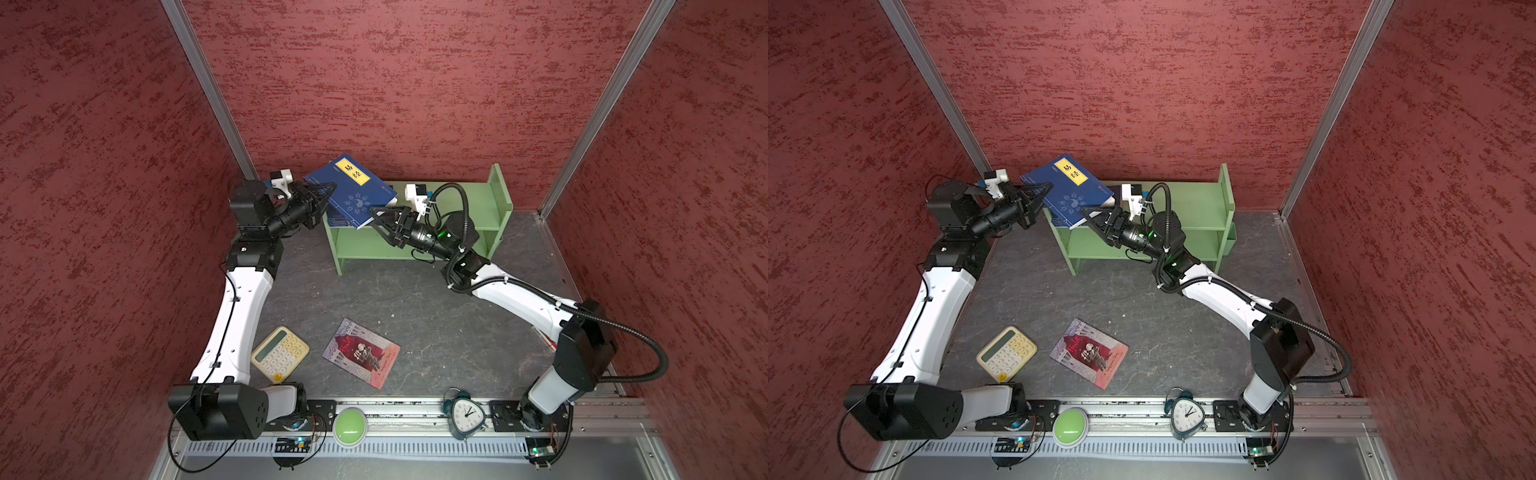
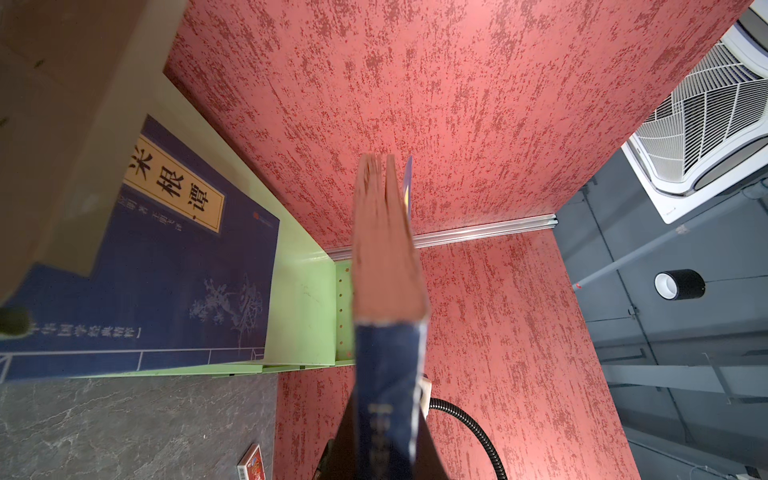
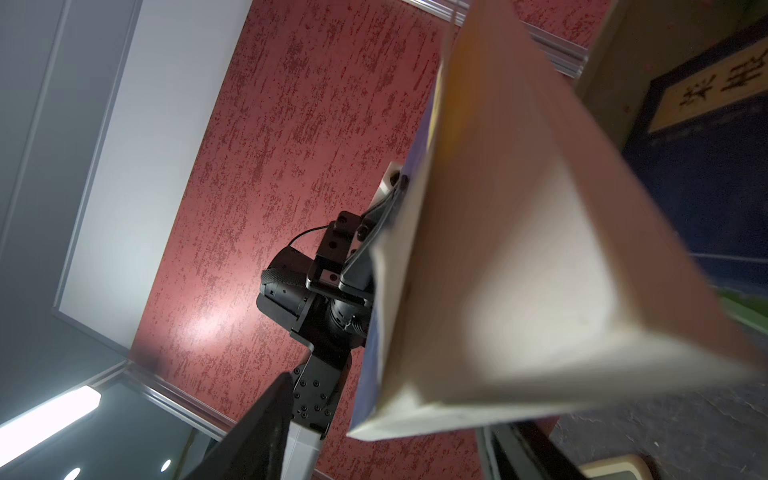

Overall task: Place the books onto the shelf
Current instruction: 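Tilt the book and lower it onto the shelf stack with both grippers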

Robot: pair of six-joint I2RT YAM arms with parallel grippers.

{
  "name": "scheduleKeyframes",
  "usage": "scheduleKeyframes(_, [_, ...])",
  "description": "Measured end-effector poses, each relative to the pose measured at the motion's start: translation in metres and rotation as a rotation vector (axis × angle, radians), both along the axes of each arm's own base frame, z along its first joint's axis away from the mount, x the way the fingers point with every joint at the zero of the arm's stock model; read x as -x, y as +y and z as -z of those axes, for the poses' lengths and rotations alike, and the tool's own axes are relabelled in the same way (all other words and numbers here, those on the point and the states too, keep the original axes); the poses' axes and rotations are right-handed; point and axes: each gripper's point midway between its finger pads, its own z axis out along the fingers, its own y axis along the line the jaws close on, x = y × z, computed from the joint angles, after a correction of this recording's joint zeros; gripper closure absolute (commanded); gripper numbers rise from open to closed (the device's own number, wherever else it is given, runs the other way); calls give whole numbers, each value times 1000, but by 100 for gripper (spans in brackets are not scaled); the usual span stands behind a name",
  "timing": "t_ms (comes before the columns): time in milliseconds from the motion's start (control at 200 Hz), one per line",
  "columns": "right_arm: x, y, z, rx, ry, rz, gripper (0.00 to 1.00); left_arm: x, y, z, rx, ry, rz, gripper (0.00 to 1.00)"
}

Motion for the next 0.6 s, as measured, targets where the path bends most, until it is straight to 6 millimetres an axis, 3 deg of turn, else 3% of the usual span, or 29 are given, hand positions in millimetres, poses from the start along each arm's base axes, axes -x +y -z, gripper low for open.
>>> scheduleKeyframes(90, [-3, 1, -7, -10, -11, 7, 53, 0, -1, 3, 0, 5, 6, 100])
scheduleKeyframes(265, [-13, 9, -9, 22, -9, 15, 63, 0, -1, 3, 1, 2, 8, 100])
scheduleKeyframes(426, [-21, 11, -2, 58, 4, 22, 82, 1, -1, 6, 0, 5, 7, 100])
scheduleKeyframes(601, [-24, 9, 0, 92, -1, 7, 88, 0, -1, 12, -9, 16, 6, 99])
